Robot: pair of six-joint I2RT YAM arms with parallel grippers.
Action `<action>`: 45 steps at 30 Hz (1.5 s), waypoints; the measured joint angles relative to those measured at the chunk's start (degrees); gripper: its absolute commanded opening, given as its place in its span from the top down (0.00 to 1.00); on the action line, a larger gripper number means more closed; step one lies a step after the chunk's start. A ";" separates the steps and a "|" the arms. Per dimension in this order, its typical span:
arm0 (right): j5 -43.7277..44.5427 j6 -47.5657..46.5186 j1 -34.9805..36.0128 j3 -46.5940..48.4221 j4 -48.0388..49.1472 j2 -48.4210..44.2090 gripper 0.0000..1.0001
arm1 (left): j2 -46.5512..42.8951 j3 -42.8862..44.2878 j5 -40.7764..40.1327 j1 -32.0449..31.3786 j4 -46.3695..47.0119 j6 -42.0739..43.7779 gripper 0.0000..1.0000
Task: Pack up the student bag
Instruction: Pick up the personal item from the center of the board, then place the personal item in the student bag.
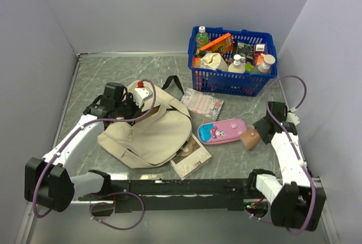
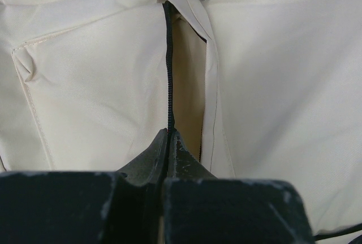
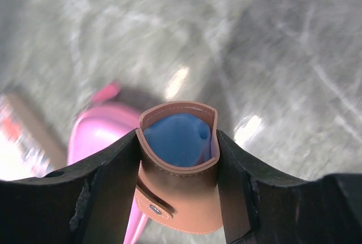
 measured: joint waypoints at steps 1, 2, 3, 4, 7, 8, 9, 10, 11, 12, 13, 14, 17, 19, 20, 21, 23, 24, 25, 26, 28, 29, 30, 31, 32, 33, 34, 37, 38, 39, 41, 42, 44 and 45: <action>-0.15 0.04 0.96 0.09 -0.59 -1.40 0.40 | 0.00 0.00 0.00 0.00 0.00 0.00 0.99; -0.26 0.07 2.47 0.39 -1.60 -3.23 0.40 | 0.00 0.00 0.02 0.00 0.00 -0.02 0.99; -0.24 0.26 3.89 0.83 -2.40 -4.52 0.40 | 0.00 0.00 0.07 0.00 0.00 -0.07 0.99; -0.44 0.50 6.10 1.49 -3.19 -6.23 0.40 | 0.00 0.00 0.13 0.00 0.02 -0.20 0.99; -0.87 1.92 12.83 4.50 -4.94 -8.44 0.39 | 0.00 0.02 0.37 0.00 0.00 -0.46 0.99; -1.25 2.54 15.52 5.97 -5.29 -8.63 0.39 | 0.00 0.04 0.44 0.00 0.00 -0.52 0.99; -1.53 3.37 18.56 7.65 -5.49 -8.37 0.39 | 0.00 0.09 0.50 0.00 0.00 -0.61 0.99; -1.53 4.11 21.44 9.38 -5.49 -7.85 0.39 | 0.00 0.11 0.55 0.02 0.00 -0.70 0.99; -1.75 4.90 23.98 11.13 -5.40 -7.02 0.39 | 0.00 0.11 0.57 0.02 0.00 -0.90 0.99; -1.99 5.70 26.38 12.92 -5.27 -5.66 0.39 | 0.00 0.13 0.59 0.04 0.00 -1.18 0.99; -2.10 6.58 28.79 14.67 -4.87 -4.09 0.39 | 0.00 0.15 0.59 0.07 0.02 -1.55 0.99; -2.25 7.34 31.04 16.24 -4.20 -2.38 0.39 | 0.00 0.17 0.76 0.09 0.00 -1.84 0.99; -2.56 9.62 37.20 20.63 -1.73 4.24 0.38 | -0.02 0.20 1.25 0.09 -0.02 -2.40 0.99; -3.13 10.93 40.81 24.39 -0.09 10.16 0.38 | -0.13 0.20 1.42 0.11 0.00 -3.10 0.99; -3.52 11.52 42.45 26.23 0.85 13.11 0.38 | -0.33 0.20 1.42 0.11 0.00 -3.50 0.99; -4.04 12.22 43.78 28.11 1.75 16.17 0.38 | -0.59 0.20 1.44 0.11 0.02 -3.91 0.99; -5.57 13.42 45.79 31.10 4.28 21.44 0.38 | -1.42 0.17 1.57 0.11 0.26 -5.14 0.99; -6.51 14.08 46.60 32.57 5.38 24.02 0.38 | -2.08 -0.02 1.88 0.11 0.68 -5.86 0.99; -7.06 14.45 47.06 33.48 6.36 25.92 0.38 | -2.82 -0.39 2.16 0.11 1.16 -6.67 0.99; -8.07 15.04 47.56 34.73 7.32 28.28 0.38 | -3.58 -0.90 2.51 0.11 1.62 -7.43 0.99; -9.99 16.09 48.37 37.24 9.22 32.68 0.37 | -4.66 -1.77 3.06 0.11 2.27 -8.52 0.99; -11.19 16.74 48.57 38.32 10.56 34.82 0.37 | -5.07 -2.25 3.21 0.11 2.60 -9.29 0.99; -11.89 17.18 48.72 39.01 11.39 36.20 0.37 | -5.40 -2.73 3.37 0.11 2.99 -9.77 0.99; -12.59 17.70 48.98 39.89 12.28 37.86 0.37 | -5.62 -3.17 3.43 0.11 3.32 -10.36 0.99; -13.44 18.36 49.20 41.29 12.70 39.78 0.37 | -5.77 -3.63 3.45 0.11 3.56 -10.88 0.99; -13.84 18.82 49.40 42.45 13.05 41.29 0.36 | -5.92 -4.15 3.45 0.11 3.87 -11.32 0.99; -14.32 19.30 49.62 43.50 13.33 42.64 0.36 | -6.01 -4.50 3.41 0.11 4.15 -11.87 0.99; -15.26 20.92 50.53 46.21 14.53 45.97 0.34 | -6.10 -5.01 3.34 0.11 5.03 -13.07 0.99; -15.34 21.59 50.88 46.25 14.95 46.56 0.29 | -6.10 -5.05 3.34 0.11 5.25 -13.44 0.99; -15.34 22.10 51.25 46.25 14.97 47.06 0.25 | -6.10 -5.07 3.34 0.11 5.42 -13.70 0.99; -14.99 22.62 52.00 46.84 14.19 48.61 0.16 | -6.10 -5.07 3.34 0.11 5.73 -14.01 0.99; -14.75 22.58 52.33 47.54 13.49 49.62 0.13 | -6.10 -5.07 3.34 0.11 5.75 -14.12 0.99; -13.84 21.79 52.65 48.52 11.69 51.28 0.01 | -6.10 -5.07 3.32 0.11 5.75 -14.12 0.99; -13.40 21.20 52.83 48.61 11.02 51.67 0.00 | -6.10 -5.07 3.34 0.11 5.75 -14.08 0.99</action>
